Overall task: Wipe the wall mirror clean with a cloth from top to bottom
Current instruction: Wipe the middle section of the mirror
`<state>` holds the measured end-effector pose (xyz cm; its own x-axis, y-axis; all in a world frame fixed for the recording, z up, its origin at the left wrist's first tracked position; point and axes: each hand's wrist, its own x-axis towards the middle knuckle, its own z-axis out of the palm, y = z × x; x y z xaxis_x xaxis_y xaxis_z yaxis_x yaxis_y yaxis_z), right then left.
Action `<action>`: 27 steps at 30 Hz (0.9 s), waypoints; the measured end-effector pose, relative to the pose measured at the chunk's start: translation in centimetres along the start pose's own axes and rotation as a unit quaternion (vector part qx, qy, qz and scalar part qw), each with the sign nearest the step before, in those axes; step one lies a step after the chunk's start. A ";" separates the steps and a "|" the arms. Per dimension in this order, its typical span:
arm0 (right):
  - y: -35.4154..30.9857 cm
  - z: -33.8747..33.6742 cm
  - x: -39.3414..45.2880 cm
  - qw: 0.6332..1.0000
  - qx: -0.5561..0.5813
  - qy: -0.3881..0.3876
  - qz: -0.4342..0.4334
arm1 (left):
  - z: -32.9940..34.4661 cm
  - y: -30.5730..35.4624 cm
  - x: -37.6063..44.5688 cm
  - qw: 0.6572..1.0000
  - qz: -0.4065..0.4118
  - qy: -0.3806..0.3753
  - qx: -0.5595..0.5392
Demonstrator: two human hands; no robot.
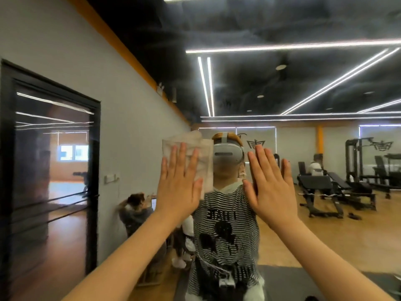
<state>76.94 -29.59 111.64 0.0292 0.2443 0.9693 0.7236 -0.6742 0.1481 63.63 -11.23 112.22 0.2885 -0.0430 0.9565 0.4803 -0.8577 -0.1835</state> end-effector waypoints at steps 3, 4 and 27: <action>0.0 -0.1 0.0 1.000 0.003 -0.011 0.004 | -0.5 -2.8 -0.3 1.000 0.014 -0.016 0.020; -0.1 -0.1 0.0 1.000 0.004 -0.012 0.005 | -0.6 -3.9 -0.5 1.000 0.005 -0.015 0.019; 0.1 0.1 0.1 1.000 0.021 0.009 0.005 | 0.1 -0.1 0.9 1.000 -0.030 -0.004 -0.003</action>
<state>77.04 -29.58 111.76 0.0249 0.2254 0.9740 0.7514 -0.6468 0.1305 63.91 -11.18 113.08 0.2662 0.0135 0.9638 0.4922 -0.8616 -0.1239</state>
